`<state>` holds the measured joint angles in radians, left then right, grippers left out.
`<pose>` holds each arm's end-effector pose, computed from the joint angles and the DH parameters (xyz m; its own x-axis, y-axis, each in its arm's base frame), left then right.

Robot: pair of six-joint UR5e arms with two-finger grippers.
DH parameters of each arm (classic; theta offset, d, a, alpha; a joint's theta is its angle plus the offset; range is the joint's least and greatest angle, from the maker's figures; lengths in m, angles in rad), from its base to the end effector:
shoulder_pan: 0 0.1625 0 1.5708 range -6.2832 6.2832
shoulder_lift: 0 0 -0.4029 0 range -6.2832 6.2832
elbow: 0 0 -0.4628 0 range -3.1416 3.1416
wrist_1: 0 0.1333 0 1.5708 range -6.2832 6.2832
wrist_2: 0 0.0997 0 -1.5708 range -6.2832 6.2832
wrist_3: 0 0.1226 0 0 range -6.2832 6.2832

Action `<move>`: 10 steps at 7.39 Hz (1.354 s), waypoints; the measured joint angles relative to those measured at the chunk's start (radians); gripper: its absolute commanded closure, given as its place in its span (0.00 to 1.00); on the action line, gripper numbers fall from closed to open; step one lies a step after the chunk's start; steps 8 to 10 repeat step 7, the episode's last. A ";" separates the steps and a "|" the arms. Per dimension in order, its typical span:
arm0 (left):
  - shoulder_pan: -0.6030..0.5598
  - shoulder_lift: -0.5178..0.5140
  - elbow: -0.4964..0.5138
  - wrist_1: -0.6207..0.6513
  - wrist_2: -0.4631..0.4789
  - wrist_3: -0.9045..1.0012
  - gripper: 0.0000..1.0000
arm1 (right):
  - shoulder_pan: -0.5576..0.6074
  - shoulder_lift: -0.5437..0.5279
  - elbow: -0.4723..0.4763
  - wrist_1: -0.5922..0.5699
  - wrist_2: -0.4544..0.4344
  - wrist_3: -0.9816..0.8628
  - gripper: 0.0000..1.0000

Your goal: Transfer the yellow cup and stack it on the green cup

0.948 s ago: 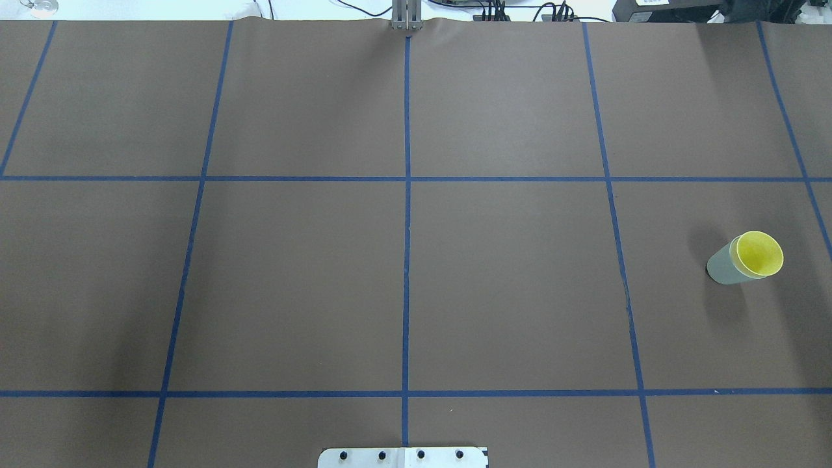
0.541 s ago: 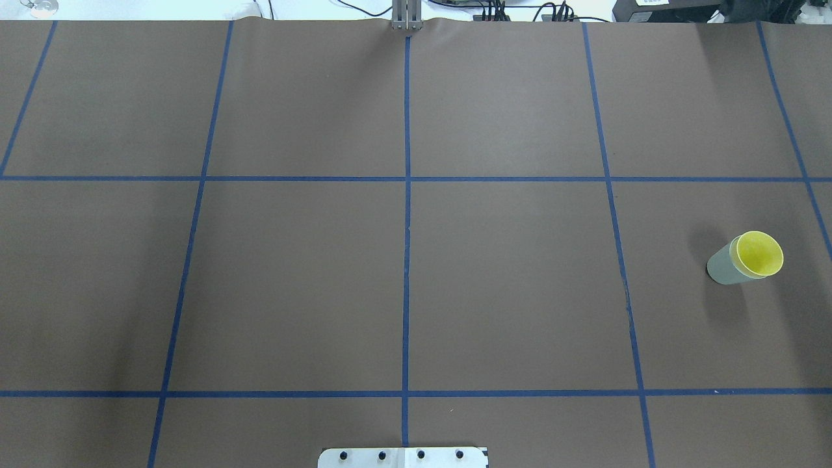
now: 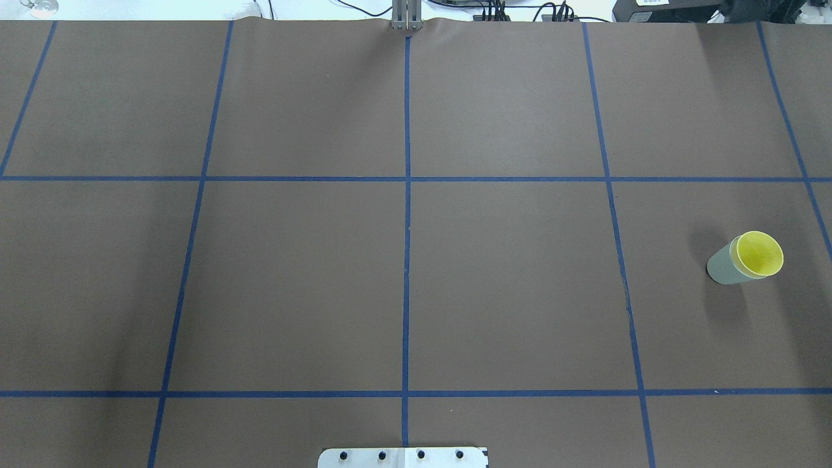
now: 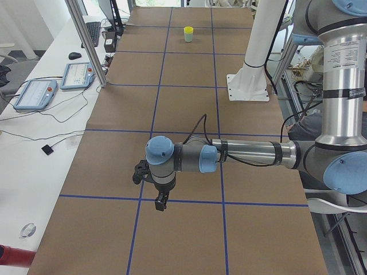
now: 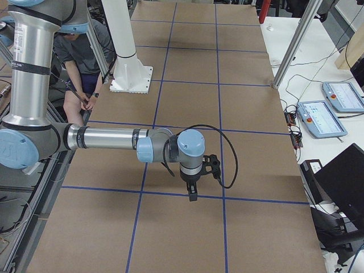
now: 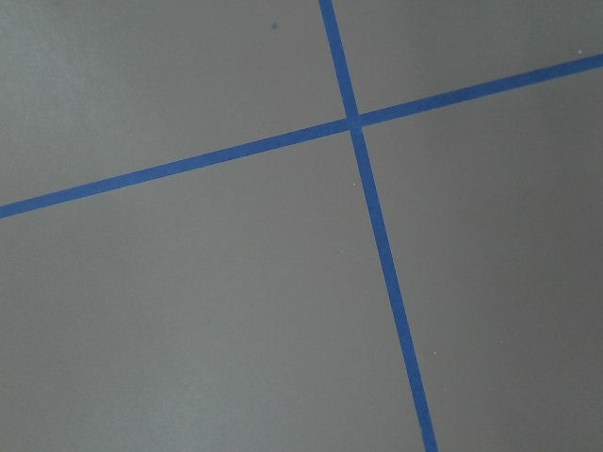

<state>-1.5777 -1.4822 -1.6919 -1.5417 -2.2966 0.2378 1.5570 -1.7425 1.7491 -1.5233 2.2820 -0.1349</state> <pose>-0.0556 -0.5265 0.6401 0.7285 0.2327 -0.6442 -0.1695 0.9725 0.1597 0.0464 -0.4992 0.6438 0.7483 -0.1796 0.6386 0.1155 0.9832 0.1412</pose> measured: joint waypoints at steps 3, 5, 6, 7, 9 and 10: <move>-0.001 0.002 0.000 0.000 0.000 0.000 0.00 | 0.000 0.001 -0.011 0.001 0.002 0.001 0.01; -0.001 0.004 0.000 0.000 0.000 0.000 0.00 | 0.000 0.001 -0.012 0.001 0.002 0.000 0.01; -0.001 0.005 0.000 0.000 0.000 0.000 0.00 | 0.000 0.001 -0.012 0.001 0.003 0.000 0.01; -0.001 0.005 0.000 0.000 0.000 0.000 0.00 | 0.000 0.001 -0.013 0.001 0.003 0.000 0.00; -0.001 0.005 0.000 0.000 0.000 0.000 0.00 | 0.000 0.001 -0.013 0.001 0.003 0.000 0.00; -0.001 0.005 0.000 0.000 0.000 0.000 0.00 | 0.000 0.001 -0.013 0.001 0.003 0.000 0.00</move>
